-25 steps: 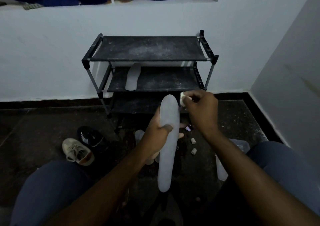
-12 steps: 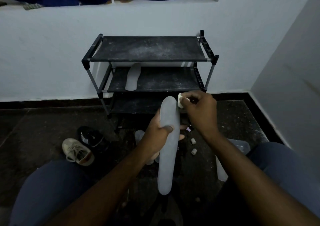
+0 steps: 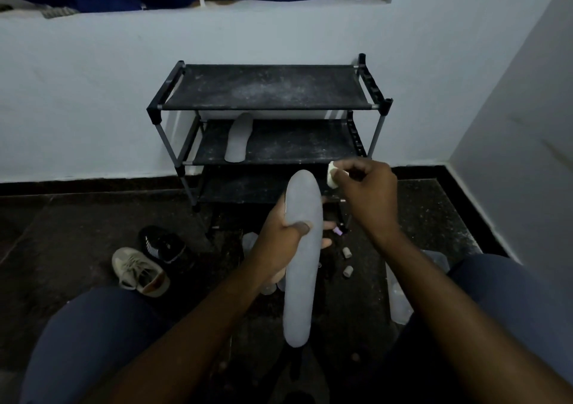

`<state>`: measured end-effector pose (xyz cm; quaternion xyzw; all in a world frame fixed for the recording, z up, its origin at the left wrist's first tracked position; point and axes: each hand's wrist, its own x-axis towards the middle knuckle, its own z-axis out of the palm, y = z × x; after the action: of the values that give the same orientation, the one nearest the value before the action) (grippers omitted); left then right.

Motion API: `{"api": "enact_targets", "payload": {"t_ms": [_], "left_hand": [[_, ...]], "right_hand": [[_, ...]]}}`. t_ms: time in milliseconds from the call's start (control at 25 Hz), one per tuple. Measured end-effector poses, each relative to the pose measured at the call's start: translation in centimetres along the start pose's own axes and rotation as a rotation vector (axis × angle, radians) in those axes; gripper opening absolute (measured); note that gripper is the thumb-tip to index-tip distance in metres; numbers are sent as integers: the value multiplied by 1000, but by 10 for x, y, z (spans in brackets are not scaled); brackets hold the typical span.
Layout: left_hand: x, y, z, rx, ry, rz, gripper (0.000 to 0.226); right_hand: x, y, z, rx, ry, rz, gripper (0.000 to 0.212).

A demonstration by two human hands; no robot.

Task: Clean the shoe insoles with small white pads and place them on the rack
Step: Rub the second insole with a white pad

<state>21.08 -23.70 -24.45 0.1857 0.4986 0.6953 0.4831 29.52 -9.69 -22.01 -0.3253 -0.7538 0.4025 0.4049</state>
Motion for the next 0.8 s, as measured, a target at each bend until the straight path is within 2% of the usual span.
{"api": "enact_targets", "payload": {"t_ms": [120, 240, 360, 480, 560, 640, 800], "left_hand": [[8, 3, -15, -37, 67, 17, 53], [12, 11, -29, -110, 26, 39, 48], [17, 20, -40, -138, 17, 51, 42], [21, 24, -49, -177, 5, -47, 43], [23, 23, -52, -159, -7, -77, 47], [24, 19, -54, -184, -4, -35, 43], [26, 15, -59, -197, 41, 30, 45]], "right_hand": [[-10, -3, 3, 39, -120, 62, 20], [-16, -6, 3, 69, -276, 165, 17], [-20, -11, -1, 110, -528, 339, 20], [-32, -15, 2, 195, -732, 541, 23], [-38, -15, 8, 275, -778, 616, 21], [-43, -14, 13, 325, -757, 645, 20], [-46, -9, 20, 318, -696, 583, 21]]}}
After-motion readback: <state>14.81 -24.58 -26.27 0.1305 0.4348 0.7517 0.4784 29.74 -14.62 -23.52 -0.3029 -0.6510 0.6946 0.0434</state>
